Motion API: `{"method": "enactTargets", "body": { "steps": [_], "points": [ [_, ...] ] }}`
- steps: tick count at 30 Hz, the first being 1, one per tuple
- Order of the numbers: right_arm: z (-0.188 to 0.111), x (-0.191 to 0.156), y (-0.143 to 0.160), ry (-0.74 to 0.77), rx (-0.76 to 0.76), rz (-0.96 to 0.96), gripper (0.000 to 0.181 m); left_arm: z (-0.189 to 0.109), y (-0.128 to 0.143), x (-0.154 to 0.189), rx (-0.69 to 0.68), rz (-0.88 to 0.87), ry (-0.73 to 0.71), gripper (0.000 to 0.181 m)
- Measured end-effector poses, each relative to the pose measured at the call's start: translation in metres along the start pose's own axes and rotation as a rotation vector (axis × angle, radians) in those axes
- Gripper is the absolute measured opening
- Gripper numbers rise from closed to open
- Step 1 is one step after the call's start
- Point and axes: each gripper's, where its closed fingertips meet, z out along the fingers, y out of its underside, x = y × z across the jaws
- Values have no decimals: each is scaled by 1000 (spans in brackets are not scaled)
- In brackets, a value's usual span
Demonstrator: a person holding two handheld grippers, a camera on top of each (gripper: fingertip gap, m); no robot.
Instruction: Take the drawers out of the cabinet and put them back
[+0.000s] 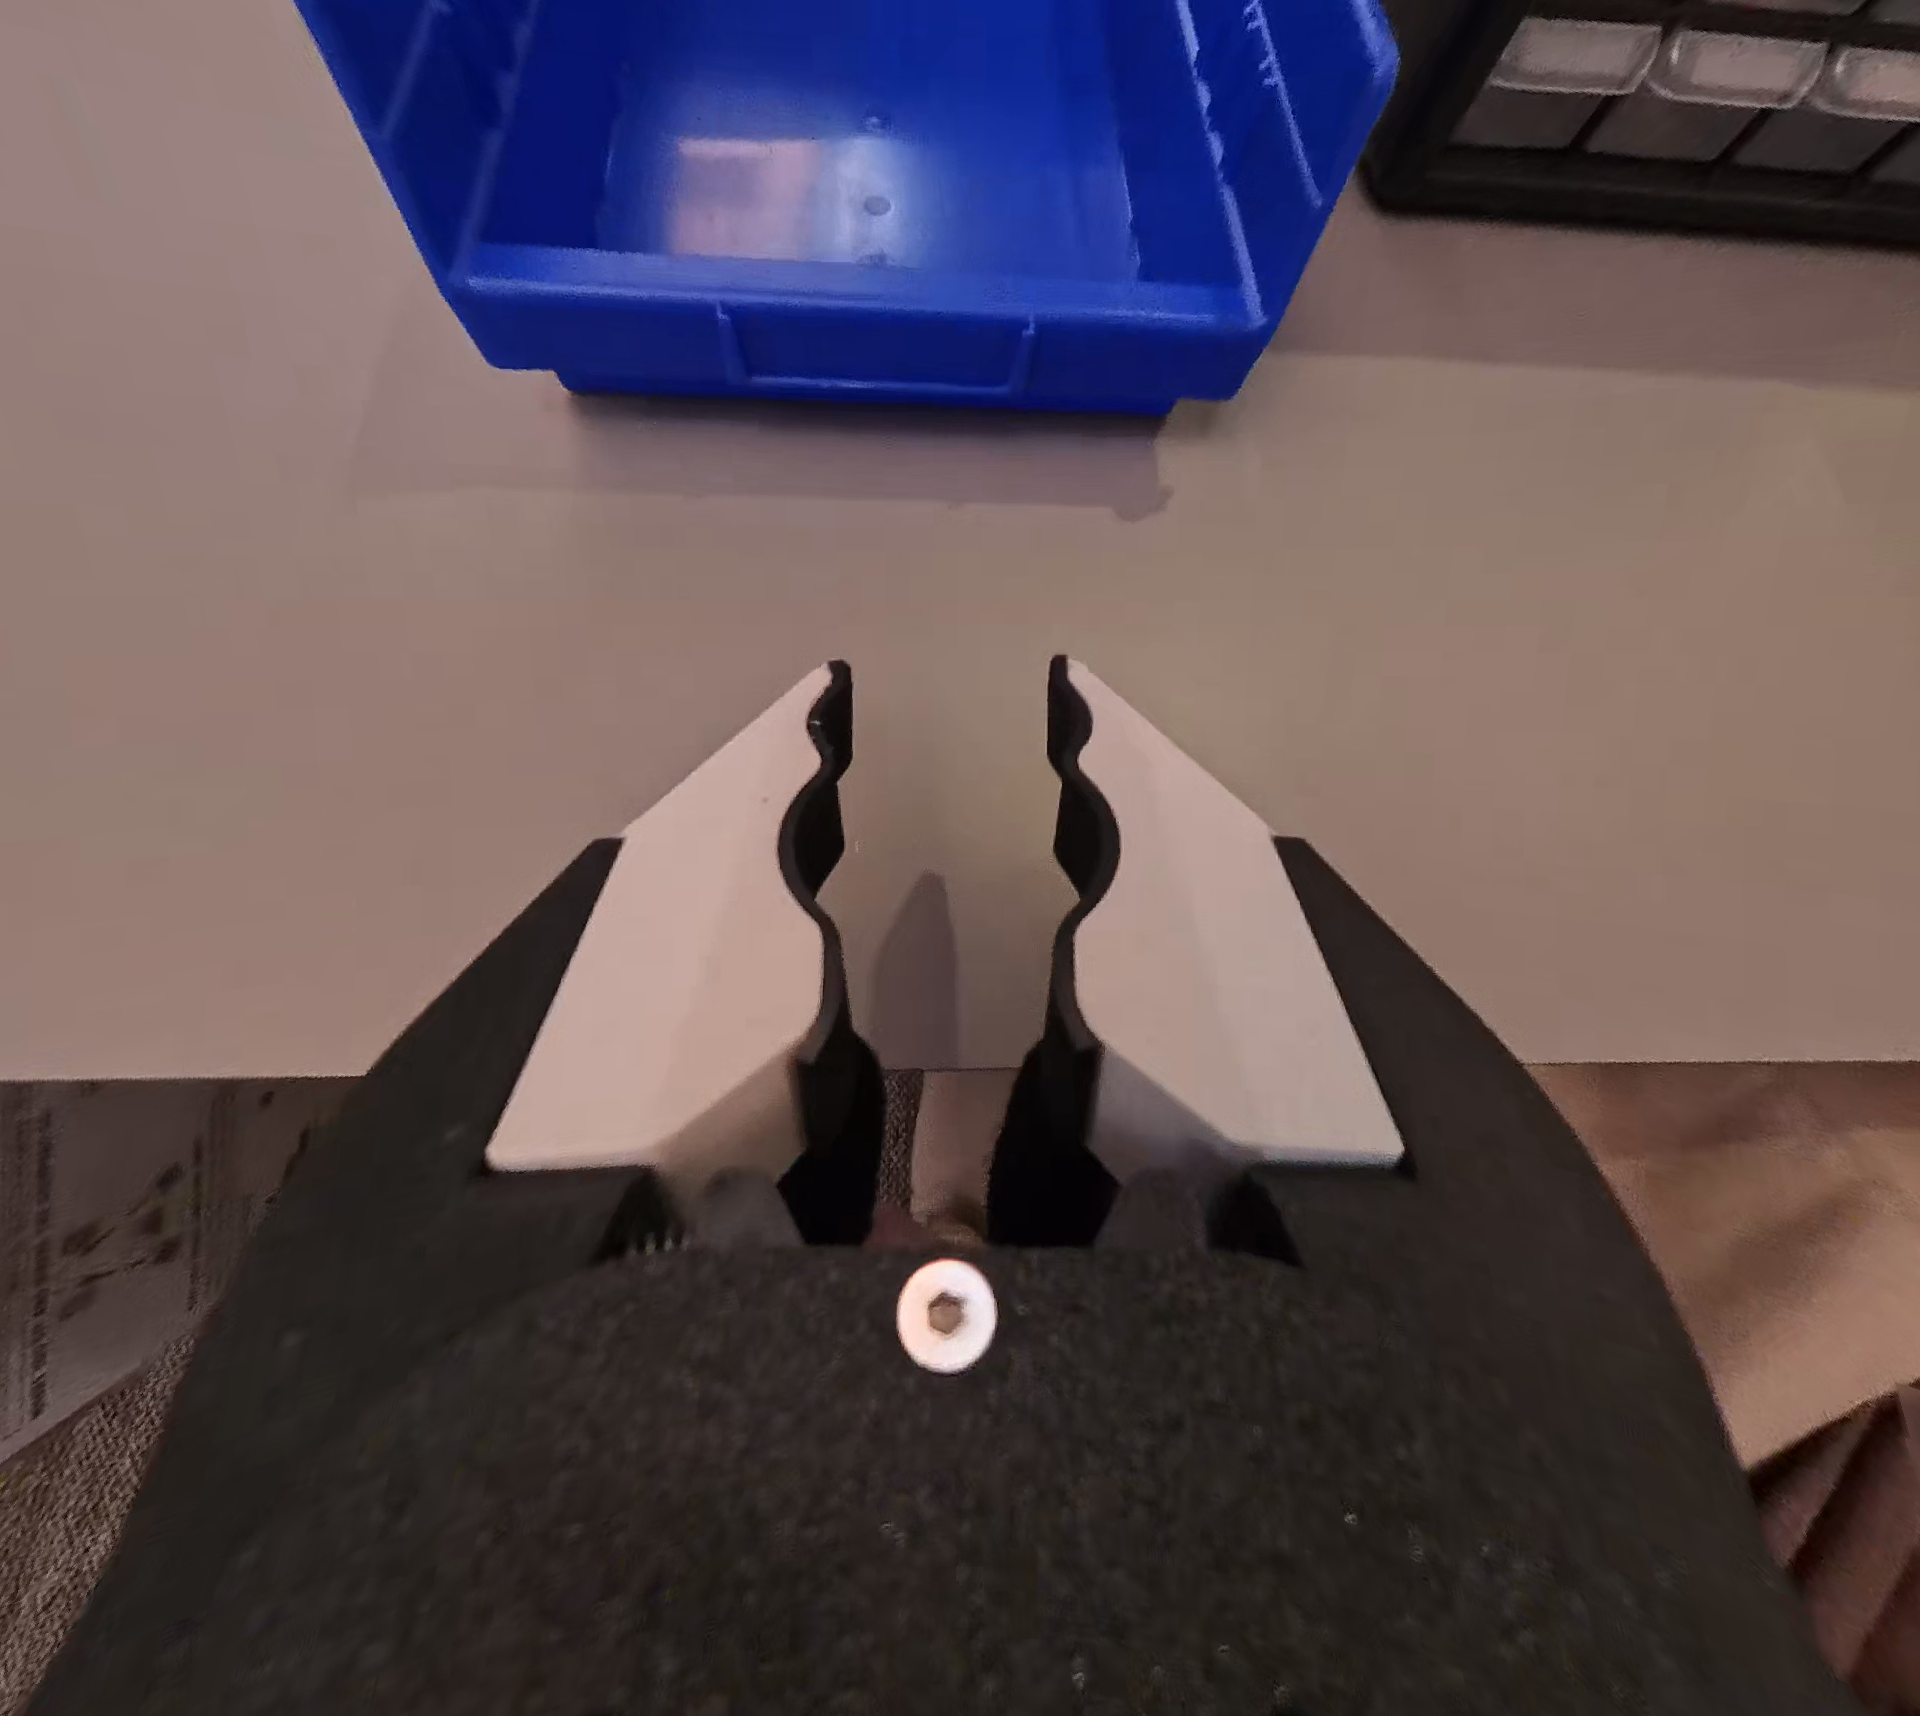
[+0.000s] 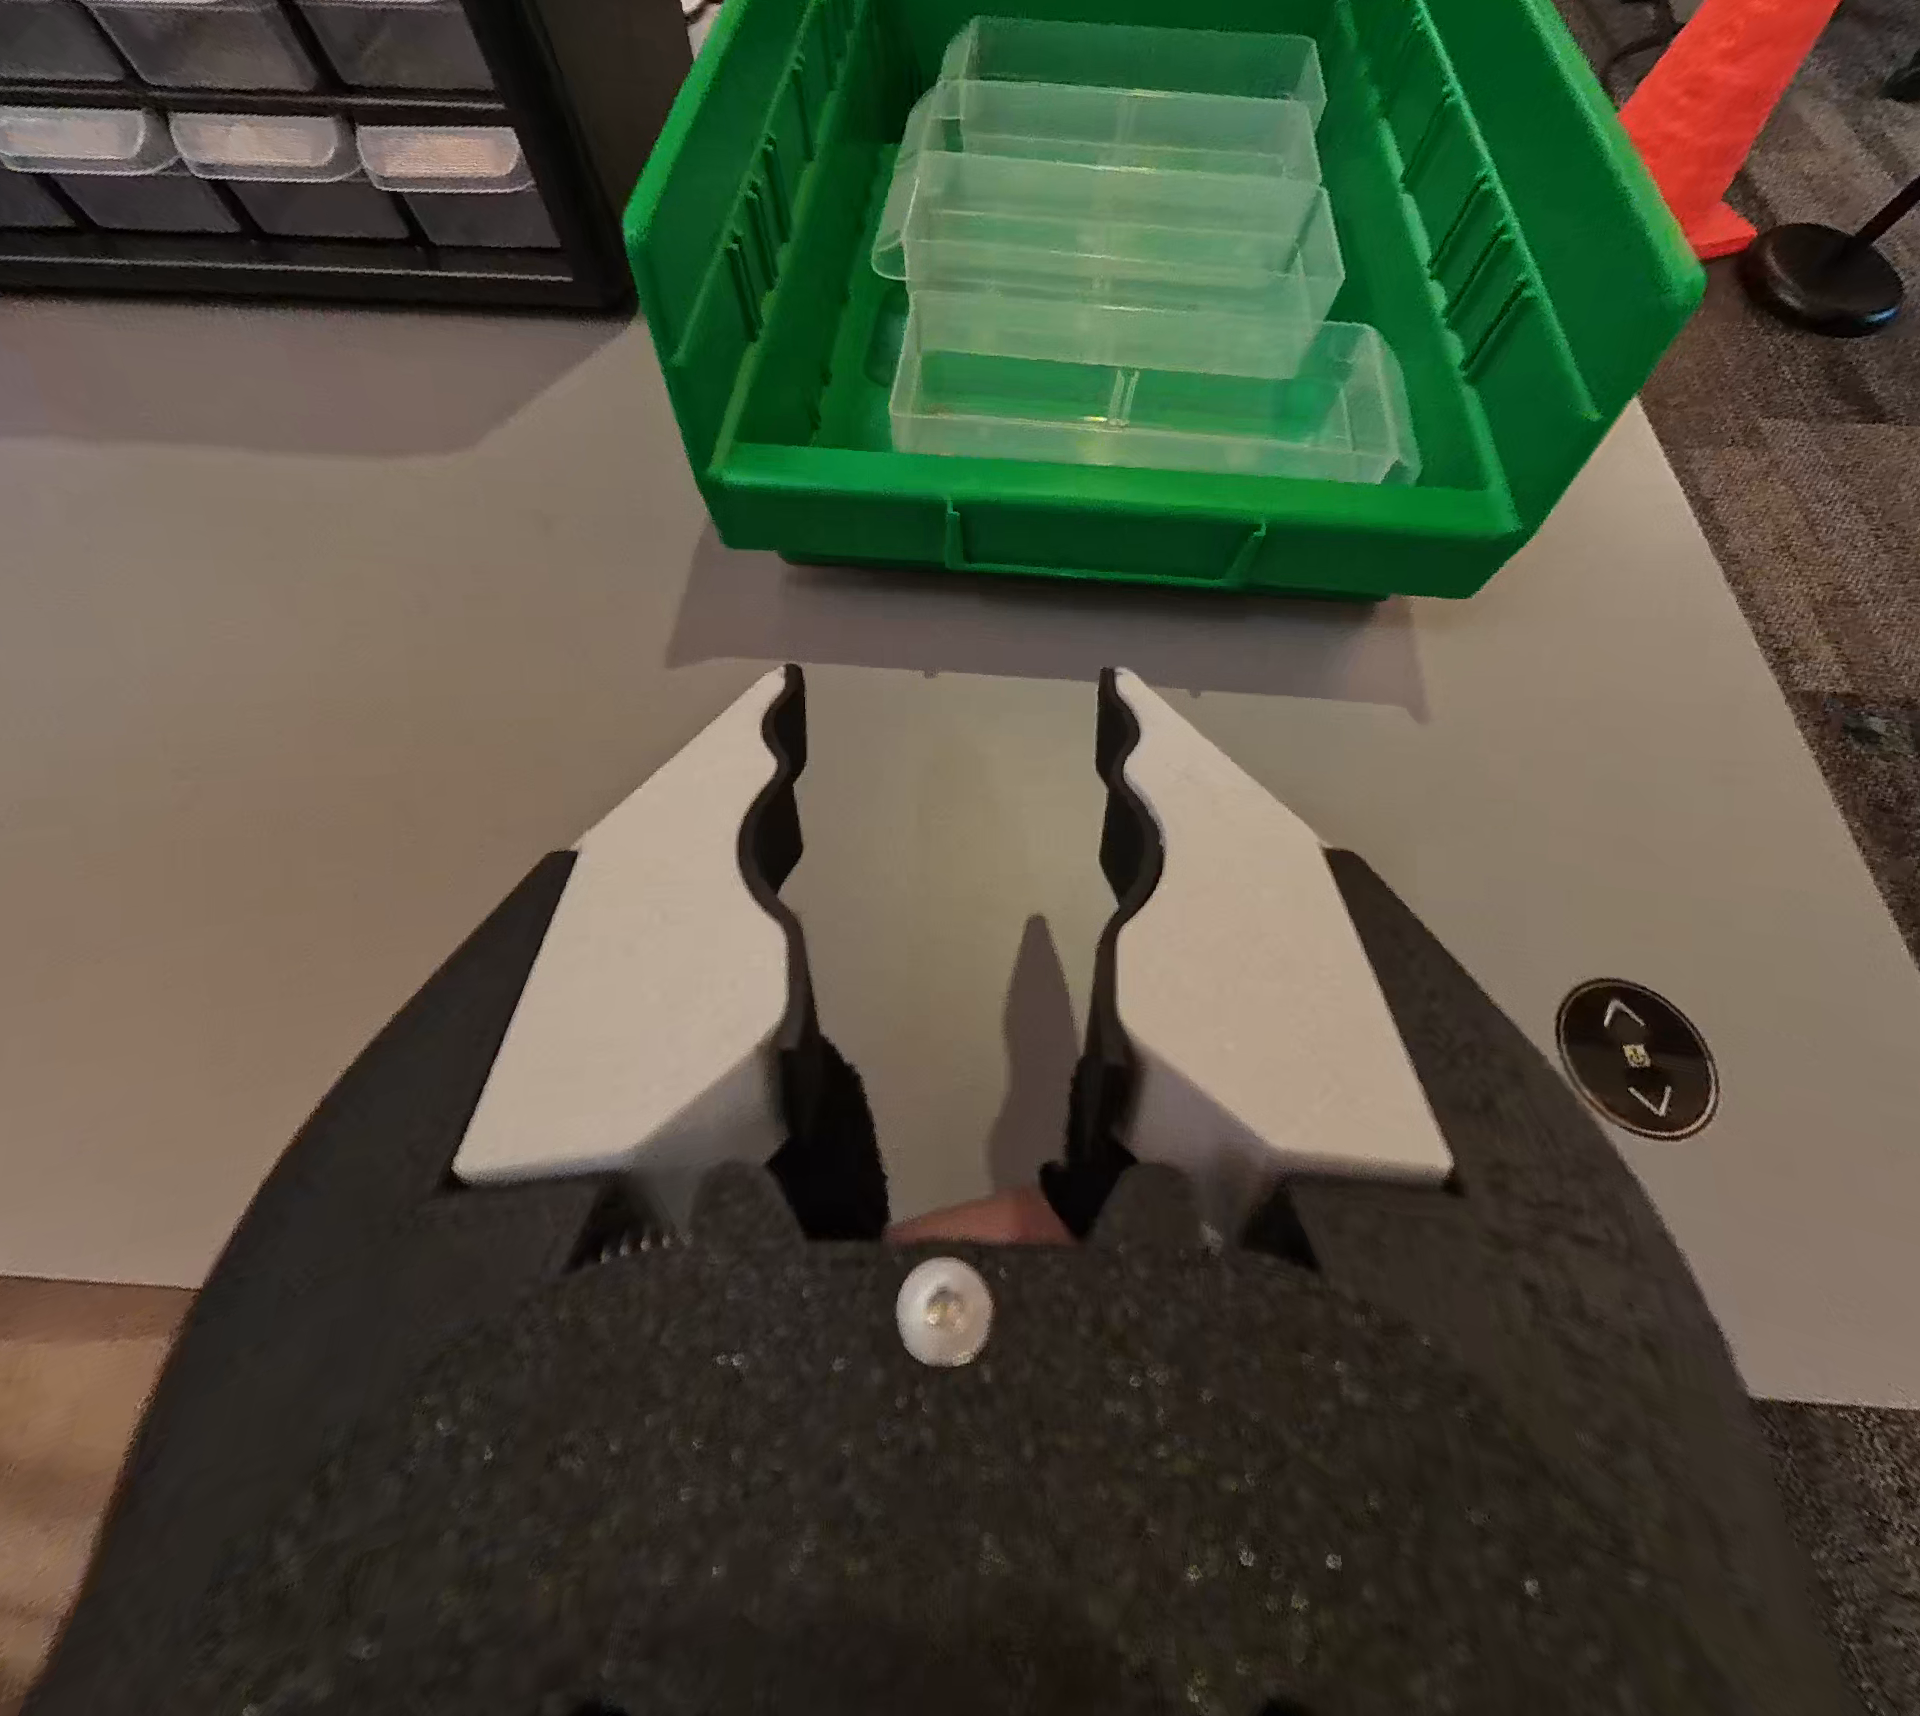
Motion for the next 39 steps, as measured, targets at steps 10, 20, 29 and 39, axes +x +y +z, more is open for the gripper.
{"method": "enactTargets", "body": {
  "steps": [10, 20, 29, 39],
  "points": [
    [0, -4, 3, -2, -4, -51, 56, 11, -1, 4, -12, 10, 12, 36],
    [-20, 25, 4, 58, 36, 76, 56, 49, -29, 232, -23, 179, 427, 47],
    [-51, 42, 21, 90, 32, 27, 56, 122, -72, 489, 118, 346, 561, 66],
    [-71, 61, 30, 15, 63, 140, 56, 159, -58, 489, 56, 374, 363, 15]
  ]
}}
